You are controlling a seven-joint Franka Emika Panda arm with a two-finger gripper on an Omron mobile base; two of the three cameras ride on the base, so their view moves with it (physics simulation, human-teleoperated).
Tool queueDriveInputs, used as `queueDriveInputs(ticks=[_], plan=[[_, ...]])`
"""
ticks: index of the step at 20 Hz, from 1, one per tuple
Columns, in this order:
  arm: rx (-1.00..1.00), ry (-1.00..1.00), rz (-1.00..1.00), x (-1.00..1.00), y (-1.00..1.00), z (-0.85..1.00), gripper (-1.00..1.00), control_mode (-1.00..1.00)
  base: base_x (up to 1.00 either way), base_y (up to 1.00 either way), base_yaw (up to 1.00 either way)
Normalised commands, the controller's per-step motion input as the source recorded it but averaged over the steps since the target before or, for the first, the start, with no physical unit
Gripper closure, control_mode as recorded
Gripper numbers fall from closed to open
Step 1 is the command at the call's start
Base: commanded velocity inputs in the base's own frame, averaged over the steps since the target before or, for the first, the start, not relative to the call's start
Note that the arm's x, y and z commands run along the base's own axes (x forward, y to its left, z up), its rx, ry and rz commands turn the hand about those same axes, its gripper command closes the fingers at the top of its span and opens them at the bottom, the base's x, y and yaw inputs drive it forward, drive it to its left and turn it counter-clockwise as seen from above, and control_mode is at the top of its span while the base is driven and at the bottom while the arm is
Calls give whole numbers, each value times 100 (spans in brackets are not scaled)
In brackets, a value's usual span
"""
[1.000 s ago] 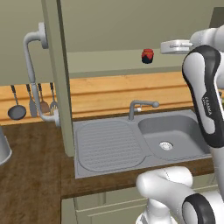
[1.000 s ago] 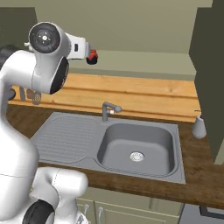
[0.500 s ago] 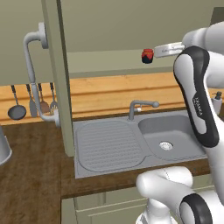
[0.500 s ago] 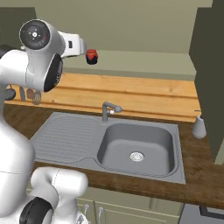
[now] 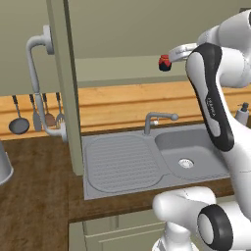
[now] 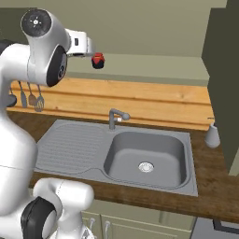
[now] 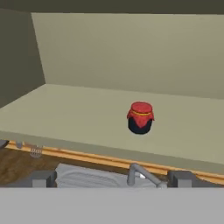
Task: From the different types of pastries on the counter, select a croissant and place it on the cutting board. Then retrieve a jar of jam from the cabinet and place it alongside the croissant on the cutting board.
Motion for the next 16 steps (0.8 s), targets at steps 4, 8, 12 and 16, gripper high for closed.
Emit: queueDriveInputs(ticks=[4,8,12,16], plan=[[0,3,-13,11,-9,-22,-100,-100,0,0,0],[0,0,-15,15,-17,-25,-100,-100,0,0,0],[1,1,-12,41,-13,-16,-100,-100,0,0,0],[6,11,-7,89,0,0,-100,-100,0,0,0]])
